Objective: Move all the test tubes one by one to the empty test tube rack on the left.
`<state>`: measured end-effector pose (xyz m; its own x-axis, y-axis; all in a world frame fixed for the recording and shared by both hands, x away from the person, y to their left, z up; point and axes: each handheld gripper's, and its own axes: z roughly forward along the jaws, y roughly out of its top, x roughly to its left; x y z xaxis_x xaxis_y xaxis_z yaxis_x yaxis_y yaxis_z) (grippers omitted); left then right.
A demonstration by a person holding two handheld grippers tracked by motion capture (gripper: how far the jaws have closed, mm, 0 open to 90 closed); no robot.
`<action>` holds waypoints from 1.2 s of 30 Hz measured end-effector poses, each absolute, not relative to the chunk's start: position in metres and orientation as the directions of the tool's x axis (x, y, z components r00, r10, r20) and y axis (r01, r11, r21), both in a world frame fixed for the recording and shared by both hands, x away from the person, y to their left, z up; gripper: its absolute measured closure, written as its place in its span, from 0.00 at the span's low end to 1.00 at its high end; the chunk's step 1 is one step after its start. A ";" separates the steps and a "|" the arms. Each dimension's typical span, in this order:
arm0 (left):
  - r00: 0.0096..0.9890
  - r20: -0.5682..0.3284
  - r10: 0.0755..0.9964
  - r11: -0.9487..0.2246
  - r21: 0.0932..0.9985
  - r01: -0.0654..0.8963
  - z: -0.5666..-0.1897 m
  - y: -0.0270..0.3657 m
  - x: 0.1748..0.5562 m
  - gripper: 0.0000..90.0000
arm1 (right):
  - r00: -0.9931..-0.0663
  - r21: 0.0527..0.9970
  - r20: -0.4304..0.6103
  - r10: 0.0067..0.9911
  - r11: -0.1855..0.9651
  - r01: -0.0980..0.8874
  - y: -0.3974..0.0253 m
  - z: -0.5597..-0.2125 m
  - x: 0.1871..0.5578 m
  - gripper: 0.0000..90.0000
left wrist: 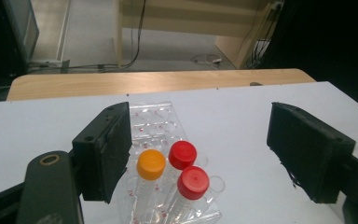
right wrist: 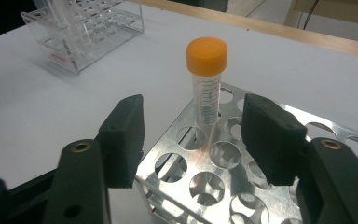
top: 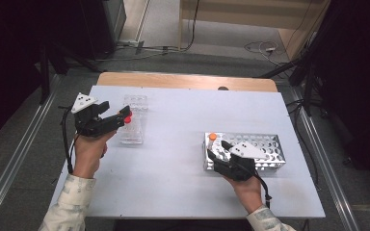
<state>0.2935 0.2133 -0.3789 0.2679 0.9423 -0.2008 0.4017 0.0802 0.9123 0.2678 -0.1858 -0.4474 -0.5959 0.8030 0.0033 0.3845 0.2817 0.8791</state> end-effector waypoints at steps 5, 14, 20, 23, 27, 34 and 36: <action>0.286 -0.198 0.938 0.073 0.917 0.393 -0.376 0.209 0.289 0.25 | -0.586 0.874 -0.017 0.810 0.297 0.385 -0.178 -0.453 0.277 0.55; 0.325 -0.189 0.927 0.051 0.920 0.390 -0.372 0.198 0.285 0.25 | -0.560 0.867 -0.022 0.828 0.295 0.401 -0.171 -0.455 0.286 0.68; 0.359 -0.171 0.918 0.020 0.921 0.388 -0.372 0.187 0.283 0.25 | -0.548 0.864 -0.036 0.836 0.302 0.403 -0.168 -0.457 0.289 0.75; 0.373 -0.153 0.915 -0.005 0.921 0.389 -0.372 0.180 0.282 0.25 | -0.540 0.864 -0.036 0.841 0.298 0.406 -0.168 -0.457 0.290 0.78; 0.398 -0.143 0.906 -0.029 0.918 0.395 -0.374 0.170 0.281 0.25 | -0.538 0.867 -0.041 0.842 0.298 0.400 -0.169 -0.456 0.289 0.79; 0.443 -0.106 0.890 -0.092 0.911 0.402 -0.379 0.151 0.278 0.24 | -0.545 0.886 -0.037 0.837 0.280 0.371 -0.172 -0.442 0.284 0.79; 0.454 -0.100 0.885 -0.103 0.910 0.401 -0.380 0.147 0.277 0.24 | -0.547 0.892 -0.034 0.836 0.273 0.362 -0.174 -0.437 0.281 0.79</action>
